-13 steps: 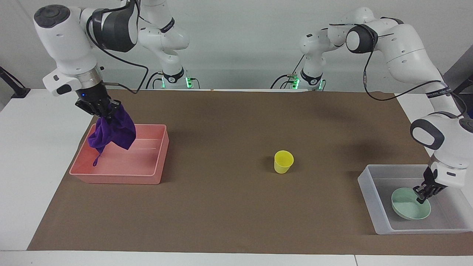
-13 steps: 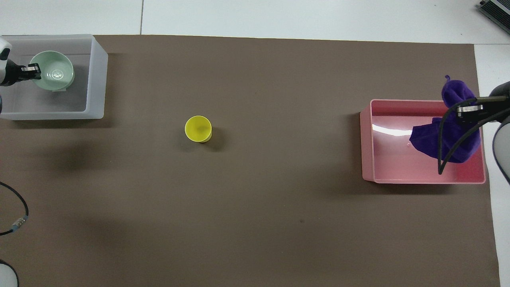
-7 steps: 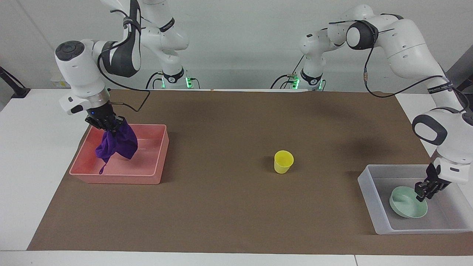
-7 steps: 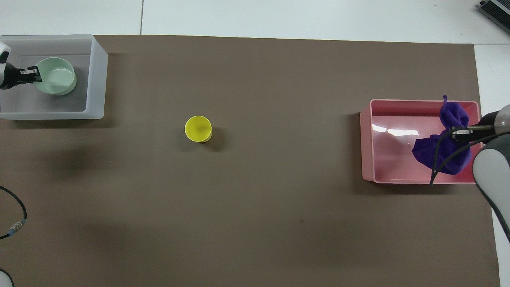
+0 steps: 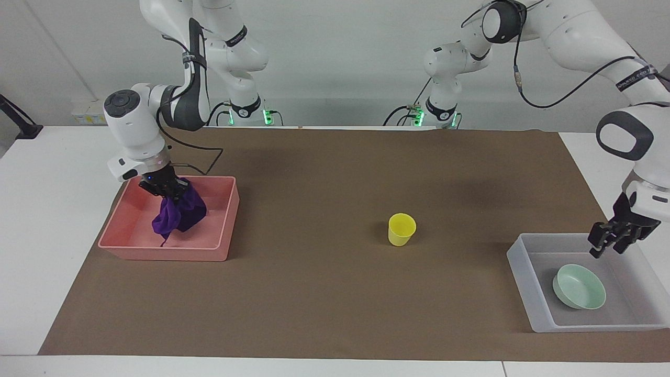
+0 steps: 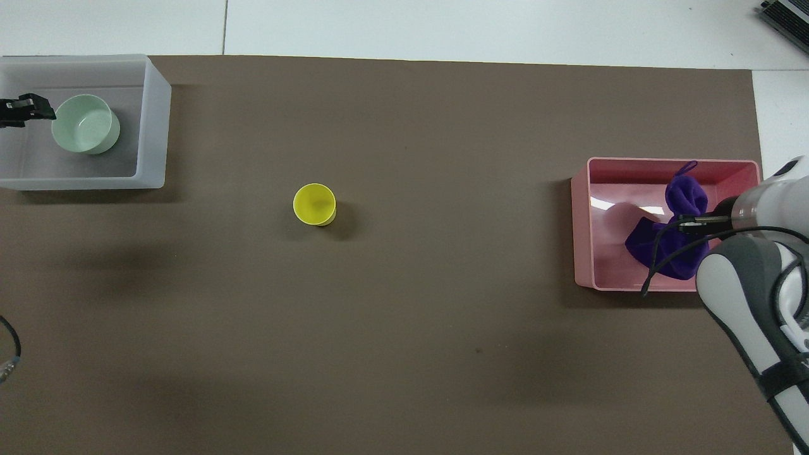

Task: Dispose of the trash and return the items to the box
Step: 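Carry the purple cloth into the pink box with the right gripper and release, then reach the left gripper to the yellow cup and grasp its rim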

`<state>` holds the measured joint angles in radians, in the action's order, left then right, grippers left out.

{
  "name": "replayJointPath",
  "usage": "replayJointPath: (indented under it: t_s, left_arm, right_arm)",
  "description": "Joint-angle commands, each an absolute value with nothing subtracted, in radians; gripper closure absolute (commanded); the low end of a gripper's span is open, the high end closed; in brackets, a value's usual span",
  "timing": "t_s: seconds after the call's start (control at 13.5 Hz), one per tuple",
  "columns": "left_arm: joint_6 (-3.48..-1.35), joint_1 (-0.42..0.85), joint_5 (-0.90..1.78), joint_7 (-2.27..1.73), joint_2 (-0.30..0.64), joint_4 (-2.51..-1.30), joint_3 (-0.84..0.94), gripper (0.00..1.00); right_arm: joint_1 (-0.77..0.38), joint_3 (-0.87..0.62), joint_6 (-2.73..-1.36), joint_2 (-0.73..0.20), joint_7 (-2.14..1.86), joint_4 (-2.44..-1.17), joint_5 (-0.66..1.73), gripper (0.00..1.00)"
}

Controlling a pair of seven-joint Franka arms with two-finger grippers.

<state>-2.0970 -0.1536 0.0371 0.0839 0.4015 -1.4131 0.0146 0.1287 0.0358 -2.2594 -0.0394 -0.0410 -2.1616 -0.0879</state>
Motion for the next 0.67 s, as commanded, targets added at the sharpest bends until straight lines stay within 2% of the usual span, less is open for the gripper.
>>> replayJointPath:
  t_s: [0.0,0.15,0.22,0.3,0.37,0.45,0.59]
  left_arm:
    - [-2.016,-0.069,0.018,0.081,0.339,-1.463,0.002,0.12]
    - [-1.967,-0.025,0.018,0.077,0.321,-1.474,0.003,0.09]
    - [-1.960,0.000,0.018,0.075,0.310,-1.492,0.003,0.03]
    - [-1.962,0.029,0.018,0.074,0.301,-1.518,0.002,0.00]
    - [-1.968,0.058,0.018,0.063,0.289,-1.546,0.003,0.00]
    - [-1.979,0.098,0.018,0.039,0.275,-1.583,0.002,0.00]
    - [-2.049,0.165,0.018,-0.021,0.244,-1.675,0.003,0.00]
  right_arm:
    - [0.146,0.023,-2.299,-0.038,-0.028,-2.175,-0.069,0.57]
    - [0.144,0.023,-2.299,-0.038,-0.028,-2.175,-0.069,0.57]
    - [0.144,0.023,-2.299,-0.038,-0.028,-2.175,-0.069,0.57]
    - [0.144,0.023,-2.299,-0.040,-0.028,-2.174,-0.069,0.53]
    - [0.141,0.021,-2.293,-0.040,-0.028,-2.169,-0.069,0.43]
    - [0.134,0.021,-2.286,-0.038,-0.028,-2.163,-0.069,0.28]
    - [0.130,0.012,-2.249,-0.023,-0.020,-2.132,-0.069,0.10]
